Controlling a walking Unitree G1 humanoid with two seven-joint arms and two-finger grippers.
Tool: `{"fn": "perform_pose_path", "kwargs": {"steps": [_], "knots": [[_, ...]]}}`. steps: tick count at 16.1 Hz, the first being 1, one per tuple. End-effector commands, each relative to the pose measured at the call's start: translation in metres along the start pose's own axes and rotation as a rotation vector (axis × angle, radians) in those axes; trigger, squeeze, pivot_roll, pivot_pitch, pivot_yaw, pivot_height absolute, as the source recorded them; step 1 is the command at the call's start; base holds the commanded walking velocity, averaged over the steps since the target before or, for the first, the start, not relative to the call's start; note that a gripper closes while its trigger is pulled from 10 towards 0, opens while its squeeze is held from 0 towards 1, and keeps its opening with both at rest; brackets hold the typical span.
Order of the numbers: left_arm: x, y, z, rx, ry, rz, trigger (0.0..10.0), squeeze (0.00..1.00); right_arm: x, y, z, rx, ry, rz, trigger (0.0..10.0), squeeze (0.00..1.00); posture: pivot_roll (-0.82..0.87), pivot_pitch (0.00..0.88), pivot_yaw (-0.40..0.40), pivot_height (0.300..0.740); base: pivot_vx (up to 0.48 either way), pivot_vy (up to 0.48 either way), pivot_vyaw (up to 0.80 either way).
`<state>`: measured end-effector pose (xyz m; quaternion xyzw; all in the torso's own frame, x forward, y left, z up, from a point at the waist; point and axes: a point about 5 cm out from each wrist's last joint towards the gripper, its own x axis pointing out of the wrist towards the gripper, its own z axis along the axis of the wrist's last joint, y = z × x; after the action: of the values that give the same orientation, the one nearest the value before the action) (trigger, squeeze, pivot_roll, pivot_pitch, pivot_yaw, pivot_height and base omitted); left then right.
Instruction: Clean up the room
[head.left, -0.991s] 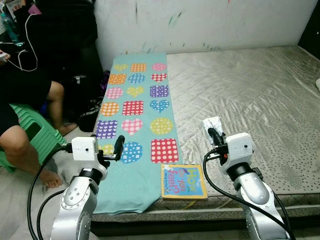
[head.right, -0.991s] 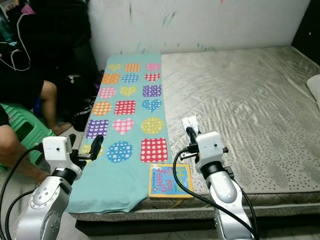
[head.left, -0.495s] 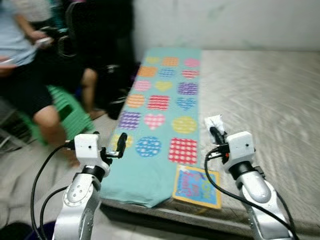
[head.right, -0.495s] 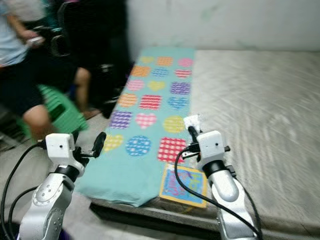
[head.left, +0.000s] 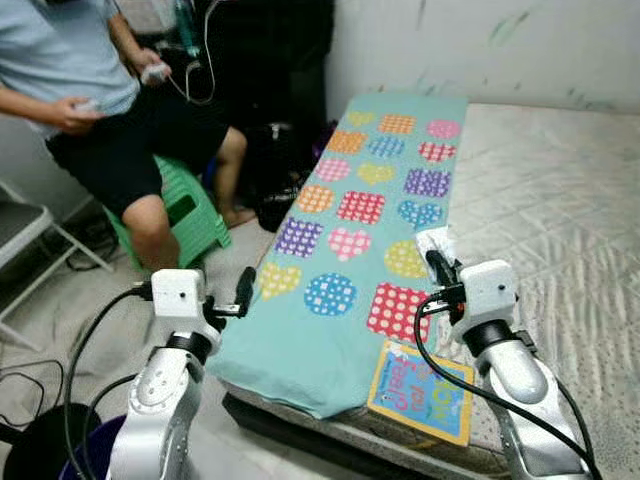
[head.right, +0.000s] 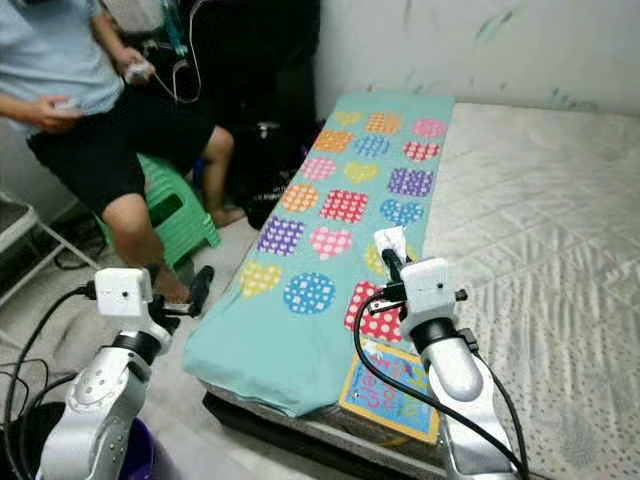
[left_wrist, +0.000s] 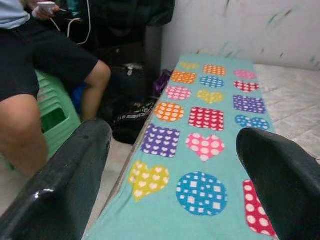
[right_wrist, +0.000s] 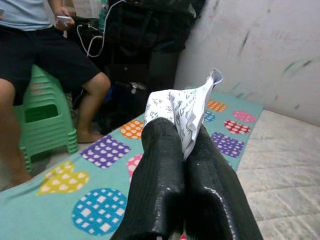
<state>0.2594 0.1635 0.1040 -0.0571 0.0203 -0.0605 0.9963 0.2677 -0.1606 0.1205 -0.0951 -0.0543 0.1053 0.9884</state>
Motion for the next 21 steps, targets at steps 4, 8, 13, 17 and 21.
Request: {"fn": "perform_pose_path", "kwargs": {"steps": [4, 8, 13, 17, 21], "knots": [[-0.0017, 0.006, 0.001, 0.015, 0.009, 0.006, 10.0, 0.0, 0.0008, 0.0073, 0.0068, 0.0, -0.031, 0.021, 10.0, 0.0, -0.26, 0.0, 0.106, 0.74, 0.0, 0.0, 0.0], [-0.0006, 0.0071, 0.0015, 0.01, 0.014, 0.0, 10.0, 0.0, -0.0016, 0.0085, 0.0054, 0.005, -0.028, 0.016, 10.0, 0.0, -0.26, 0.0, 0.118, 0.74, 0.0, 0.0, 0.0], [0.0001, 0.0098, 0.0029, 0.016, 0.024, -0.004, 10.0, 0.0, -0.0021, 0.0106, 0.0042, 0.023, -0.026, 0.011, 10.0, 0.0, -0.25, 0.0, 0.121, 0.74, 0.0, 0.384, 0.29], [-0.0014, 0.0091, -0.0002, 0.006, 0.047, 0.004, 10.0, 0.0, -0.0022, 0.0086, 0.005, 0.024, -0.027, 0.004, 10.0, 0.0, -0.25, 0.0, 0.118, 0.74, 0.0, 0.48, 0.0], [-0.0005, 0.0086, 0.0031, 0.028, 0.021, -0.012, 10.0, 0.0, -0.0018, 0.0059, 0.0056, 0.016, -0.03, -0.005, 10.0, 0.0, -0.26, 0.0, 0.117, 0.74, 0.0, 0.12, 0.0]]}}
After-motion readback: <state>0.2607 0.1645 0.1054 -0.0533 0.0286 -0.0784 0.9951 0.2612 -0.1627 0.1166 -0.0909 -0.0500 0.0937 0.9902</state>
